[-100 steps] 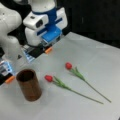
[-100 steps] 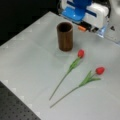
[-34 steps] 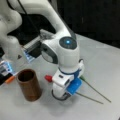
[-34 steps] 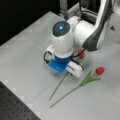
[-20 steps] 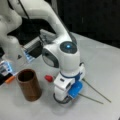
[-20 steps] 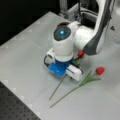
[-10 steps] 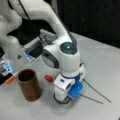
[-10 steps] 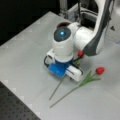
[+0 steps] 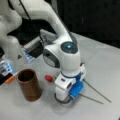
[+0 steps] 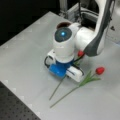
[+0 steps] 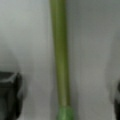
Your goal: Flower insertion into a vase
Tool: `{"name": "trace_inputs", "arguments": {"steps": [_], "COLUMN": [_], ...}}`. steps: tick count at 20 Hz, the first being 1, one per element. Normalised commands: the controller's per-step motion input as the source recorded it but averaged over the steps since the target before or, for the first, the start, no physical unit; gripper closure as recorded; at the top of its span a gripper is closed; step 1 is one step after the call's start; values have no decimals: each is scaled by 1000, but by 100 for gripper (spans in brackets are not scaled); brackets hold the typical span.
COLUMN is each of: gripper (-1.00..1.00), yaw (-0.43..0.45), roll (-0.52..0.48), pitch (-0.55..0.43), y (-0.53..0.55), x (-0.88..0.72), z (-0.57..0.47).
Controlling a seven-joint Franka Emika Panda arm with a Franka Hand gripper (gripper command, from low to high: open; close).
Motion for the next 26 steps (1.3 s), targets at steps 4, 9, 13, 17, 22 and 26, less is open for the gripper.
{"name": "trace_inputs", "arguments": {"steps": [4, 9, 13, 17, 22, 26], "gripper": [100, 100, 100, 100, 100, 100], "yaw": [-41, -31, -28, -27, -27, -50], "roll": [-79, -75, -73, -66, -62, -4], "pitch": [-14, -13, 6, 62, 55, -49], "y": [55, 51, 43, 29, 17, 13], "x": [72, 60, 19, -63, -110, -89], "z": [-96, -104, -17, 214, 293, 152]}}
